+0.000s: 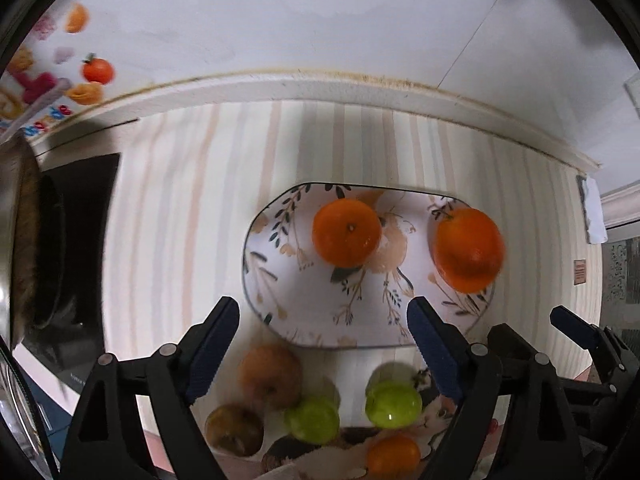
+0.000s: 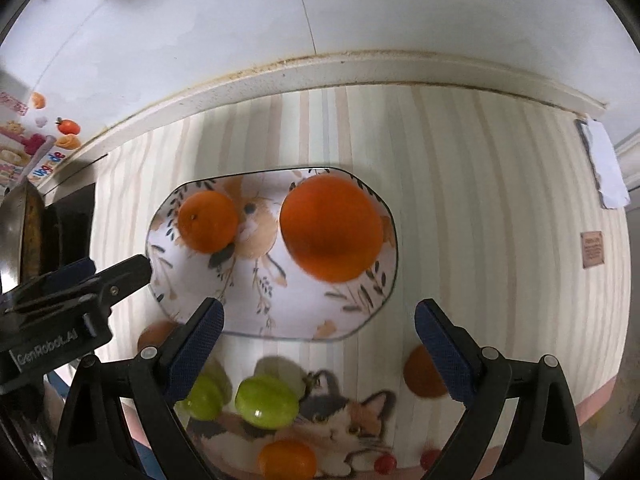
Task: Organize fruits
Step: 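Carry the orange and tangerine onto the floral plate and open both tools, then grasp a tangerine with the right tool while the left tool grasps a red apple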
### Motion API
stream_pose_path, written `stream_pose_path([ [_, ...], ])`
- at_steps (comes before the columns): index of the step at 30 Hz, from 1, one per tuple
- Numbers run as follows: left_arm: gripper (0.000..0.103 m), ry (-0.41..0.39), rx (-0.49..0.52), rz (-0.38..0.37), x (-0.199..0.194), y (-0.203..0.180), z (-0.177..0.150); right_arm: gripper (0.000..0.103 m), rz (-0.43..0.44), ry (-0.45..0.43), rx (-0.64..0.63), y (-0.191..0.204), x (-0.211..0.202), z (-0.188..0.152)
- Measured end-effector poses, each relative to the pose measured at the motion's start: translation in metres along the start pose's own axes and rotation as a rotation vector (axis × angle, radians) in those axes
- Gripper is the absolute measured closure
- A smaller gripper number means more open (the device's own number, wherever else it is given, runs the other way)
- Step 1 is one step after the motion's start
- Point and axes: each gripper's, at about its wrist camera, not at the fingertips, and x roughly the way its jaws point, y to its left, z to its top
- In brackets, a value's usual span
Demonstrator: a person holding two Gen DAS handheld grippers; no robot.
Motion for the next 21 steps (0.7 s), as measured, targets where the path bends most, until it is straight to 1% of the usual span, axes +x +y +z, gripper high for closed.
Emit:
stream_pose_path([
  [6,0.017,-0.093,0.042,0.032,-0.046,0.001,-0.028,0.005,-0.011,-0.041,0.014,0.001,-0.039,-0.025],
  [13,0.017,-0.153,0.058,0.016,-0.079,0.003,-0.055,0.005,-0.014,-0.108,0.015,0.005,-0.082,-0.055],
  [17,0.017,-0.168,0.063,0.006,-0.092,0.004,-0.074,0.005,-0.009,-0.144,0.018,0.008,-0.1,-0.072],
  [21,0.017,-0.162,0.036,-0.008,-0.093,0.014,-0.089,0.005,0.019,-0.14,0.016,0.013,-0.104,-0.091],
])
